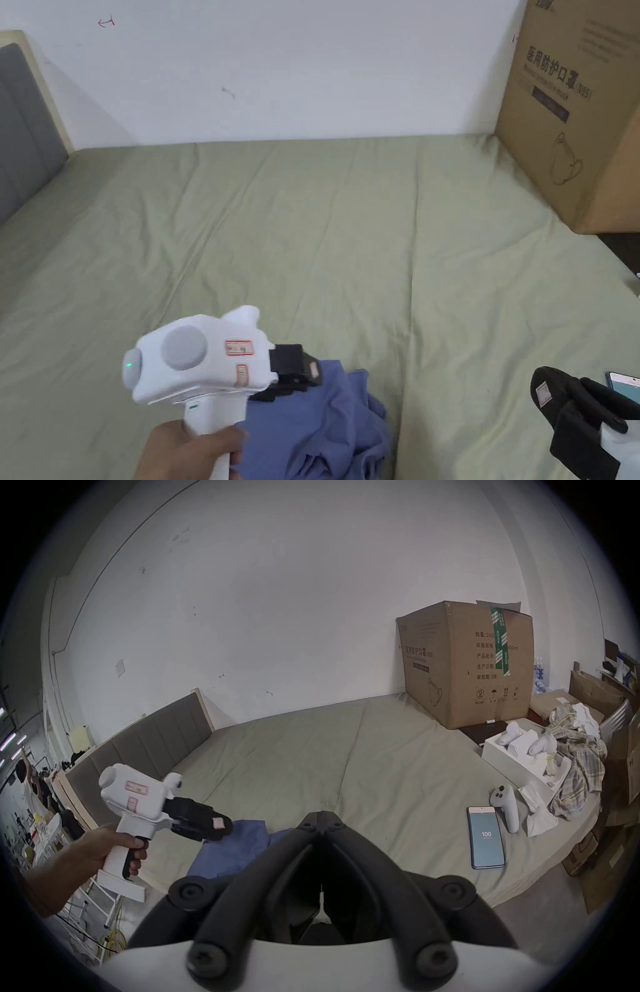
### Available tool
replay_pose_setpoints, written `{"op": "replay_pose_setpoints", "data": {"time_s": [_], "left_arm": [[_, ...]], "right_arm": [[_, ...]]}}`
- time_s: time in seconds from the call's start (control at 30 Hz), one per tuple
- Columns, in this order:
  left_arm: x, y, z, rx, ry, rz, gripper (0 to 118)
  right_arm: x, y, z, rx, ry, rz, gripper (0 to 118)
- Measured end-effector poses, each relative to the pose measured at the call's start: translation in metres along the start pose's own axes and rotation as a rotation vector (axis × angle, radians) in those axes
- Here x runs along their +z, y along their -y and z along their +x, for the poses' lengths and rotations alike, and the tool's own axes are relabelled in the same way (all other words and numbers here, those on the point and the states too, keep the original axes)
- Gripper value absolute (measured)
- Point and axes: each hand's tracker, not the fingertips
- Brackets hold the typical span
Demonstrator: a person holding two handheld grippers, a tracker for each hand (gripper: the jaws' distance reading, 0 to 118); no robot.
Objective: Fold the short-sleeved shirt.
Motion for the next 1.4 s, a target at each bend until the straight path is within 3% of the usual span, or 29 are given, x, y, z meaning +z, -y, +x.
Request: {"op": "replay_pose_setpoints", "data": {"time_s": [0.03, 0.07, 0.13, 0.27, 0.37, 0.5, 0.7, 0.87, 1.0, 1.2, 1.4], "left_arm": [[-0.003, 0.002, 0.001, -0.059, -0.058, 0.007, 16], [-0.007, 0.006, 0.005, -0.115, -0.153, 0.002, 2], [-0.031, 0.028, 0.016, -0.257, -0.208, -0.072, 2], [-0.062, 0.075, 0.039, -0.247, -0.109, -0.208, 2], [-0.088, 0.102, 0.061, -0.374, -0.187, -0.232, 2], [-0.108, 0.095, 0.055, -0.34, -0.191, -0.179, 2], [-0.112, 0.1, 0.073, -0.399, -0.111, -0.191, 2], [-0.122, 0.105, 0.08, -0.279, 0.113, -0.257, 2], [-0.063, 0.094, 0.093, -0.311, 0.181, -0.112, 2], [0.064, 0.055, 0.041, -0.307, 0.041, 0.25, 2], [0.133, 0.059, -0.01, -0.28, -0.074, 0.363, 2]], "right_arm": [[-0.001, 0.001, 0.001, -0.015, -0.007, 0.0, 0], [-0.001, 0.001, 0.001, -0.025, -0.013, -0.002, 0], [0.0, 0.003, 0.001, -0.032, -0.016, -0.003, 0], [0.001, 0.004, 0.003, -0.026, -0.01, -0.008, 0], [-0.001, 0.006, 0.005, -0.028, -0.008, -0.019, 0], [-0.001, 0.007, 0.007, -0.032, -0.006, -0.025, 0], [-0.006, 0.008, 0.009, -0.048, -0.001, -0.034, 0], [-0.01, 0.007, 0.001, -0.034, -0.003, -0.039, 0], [-0.017, 0.003, -0.01, 0.016, -0.025, -0.044, 0], [-0.067, 0.011, -0.051, 0.178, -0.151, -0.092, 0], [-0.154, 0.044, -0.09, 0.244, -0.334, -0.37, 0]]}}
